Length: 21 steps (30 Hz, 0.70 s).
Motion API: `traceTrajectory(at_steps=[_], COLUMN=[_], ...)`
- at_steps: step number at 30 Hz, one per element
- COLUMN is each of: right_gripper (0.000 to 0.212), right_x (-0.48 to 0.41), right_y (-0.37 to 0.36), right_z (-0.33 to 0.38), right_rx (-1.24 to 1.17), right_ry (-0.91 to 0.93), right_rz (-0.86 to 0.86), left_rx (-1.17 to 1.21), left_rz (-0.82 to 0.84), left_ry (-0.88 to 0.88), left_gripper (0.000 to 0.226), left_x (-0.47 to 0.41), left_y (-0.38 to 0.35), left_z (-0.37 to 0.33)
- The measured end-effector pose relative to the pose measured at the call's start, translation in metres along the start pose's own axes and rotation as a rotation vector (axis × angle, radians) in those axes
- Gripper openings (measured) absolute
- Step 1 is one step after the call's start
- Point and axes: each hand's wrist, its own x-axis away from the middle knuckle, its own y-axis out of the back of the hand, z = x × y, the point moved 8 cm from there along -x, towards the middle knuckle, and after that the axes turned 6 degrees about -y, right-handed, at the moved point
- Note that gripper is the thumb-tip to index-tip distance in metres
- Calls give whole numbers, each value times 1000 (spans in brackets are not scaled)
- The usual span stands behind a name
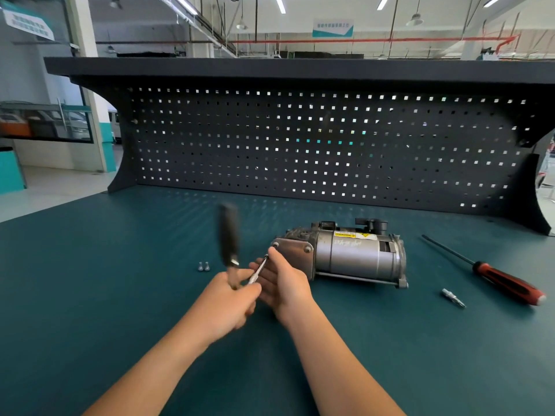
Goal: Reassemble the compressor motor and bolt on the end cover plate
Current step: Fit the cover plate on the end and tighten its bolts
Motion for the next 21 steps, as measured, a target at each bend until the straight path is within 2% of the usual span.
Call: traceTrajectory(at_steps=[2,4,5,7,10,13,16,17,19,21], right_gripper=[21,24,25,24,22,23,26,27,28,28], right_x=[1,2,4,6,4,3,4,4,4,4], right_y=[3,5,5,5,2,-1,-3,-4,-5,-4], right_z=[4,7,7,8,8,4,4,6,9,11], right_rx=[-2,63,89,102,53,-25,27,50,107,166], right_ry=[40,88,102,96,48,20,31,45,74,90], right_rz=[-34,-57,-62,-63,-36,16,36,35,19,-4], left_rx=[-580,-976,-1047,-1013,-627,21,853,1060,1209,1009], left_rz=[-30,-85,-93,-86,1,110,83,71,38,19], left_ry=[-186,-296,-332,-307,-281,-117,269,348,401,354], left_gripper=[15,49,59,64,49,6,15,19,20,11], left_x=[1,4,5,3,3,7,9,10,10,10], left_y=[-1,-9,-14,-16,-15,-19,-20,-20,-18,-17], left_z=[-15,-22,-22,-22,-12,-3,11,9,8,11])
